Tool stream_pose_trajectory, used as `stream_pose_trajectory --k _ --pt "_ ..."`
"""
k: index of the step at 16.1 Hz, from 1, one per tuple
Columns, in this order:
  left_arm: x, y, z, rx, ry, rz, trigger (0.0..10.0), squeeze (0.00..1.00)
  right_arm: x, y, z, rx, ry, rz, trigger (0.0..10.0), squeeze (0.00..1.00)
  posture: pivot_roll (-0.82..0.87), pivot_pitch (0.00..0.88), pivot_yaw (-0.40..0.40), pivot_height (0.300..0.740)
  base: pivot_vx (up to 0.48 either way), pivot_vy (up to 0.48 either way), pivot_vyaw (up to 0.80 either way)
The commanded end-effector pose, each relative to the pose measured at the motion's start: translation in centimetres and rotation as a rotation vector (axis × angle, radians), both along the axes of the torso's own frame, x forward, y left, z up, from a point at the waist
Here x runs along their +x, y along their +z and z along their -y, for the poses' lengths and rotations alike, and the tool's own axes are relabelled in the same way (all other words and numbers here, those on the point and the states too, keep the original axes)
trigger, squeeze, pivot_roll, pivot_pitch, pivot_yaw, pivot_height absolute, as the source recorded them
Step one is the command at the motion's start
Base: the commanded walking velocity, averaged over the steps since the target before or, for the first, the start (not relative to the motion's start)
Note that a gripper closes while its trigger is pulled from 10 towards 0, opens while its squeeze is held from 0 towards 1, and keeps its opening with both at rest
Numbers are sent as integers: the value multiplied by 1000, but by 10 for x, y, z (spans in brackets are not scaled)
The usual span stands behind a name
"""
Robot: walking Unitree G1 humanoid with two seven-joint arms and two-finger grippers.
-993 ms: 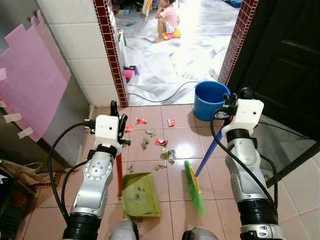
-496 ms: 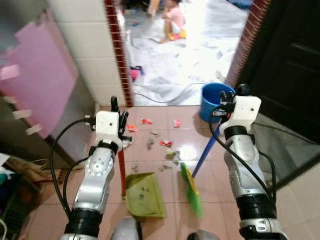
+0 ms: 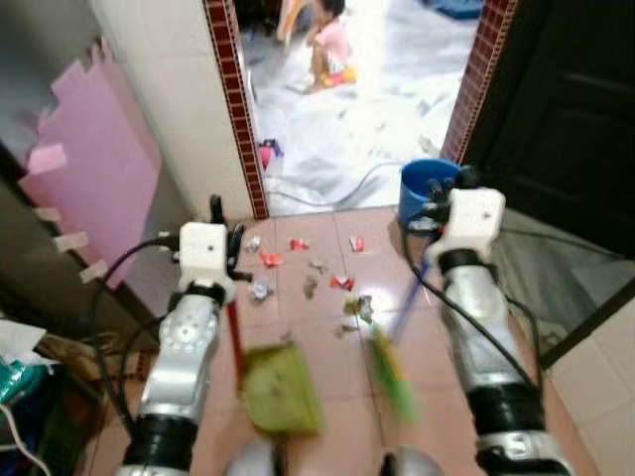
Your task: Sweep floor
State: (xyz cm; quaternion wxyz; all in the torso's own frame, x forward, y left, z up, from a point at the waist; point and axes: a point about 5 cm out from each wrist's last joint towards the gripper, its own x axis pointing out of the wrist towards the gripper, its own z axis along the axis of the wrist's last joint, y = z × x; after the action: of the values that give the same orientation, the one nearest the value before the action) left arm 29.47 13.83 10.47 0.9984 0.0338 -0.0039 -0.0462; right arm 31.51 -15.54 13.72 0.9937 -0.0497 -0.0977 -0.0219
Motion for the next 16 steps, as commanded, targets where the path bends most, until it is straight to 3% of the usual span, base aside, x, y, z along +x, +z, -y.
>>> stream_pose_trajectory --k 1,4,6,11,16 --pt "2 7 -8 16 13 33 10000 0 2 11 -15 2 30 45 10000 0 -3 0 46 740 0 480 0" --pt "0 10 0 13 -10 62 10000 0 4 12 -17 -39 62 65 10000 0 1 0 37 740 0 396 0" --pt "-1 13 0 51 24 93 10000 0 5 13 -14 -27 51 58 10000 0 10 0 17 740 0 0 0" --pt "-4 14 -7 26 41 107 10000 0 4 20 -21 -36 97 111 10000 0 14 0 4 740 0 0 0" --pt "-2 16 -10 27 51 116 10000 0 4 22 -23 -50 127 119 10000 0 7 0 6 740 323 0 0"
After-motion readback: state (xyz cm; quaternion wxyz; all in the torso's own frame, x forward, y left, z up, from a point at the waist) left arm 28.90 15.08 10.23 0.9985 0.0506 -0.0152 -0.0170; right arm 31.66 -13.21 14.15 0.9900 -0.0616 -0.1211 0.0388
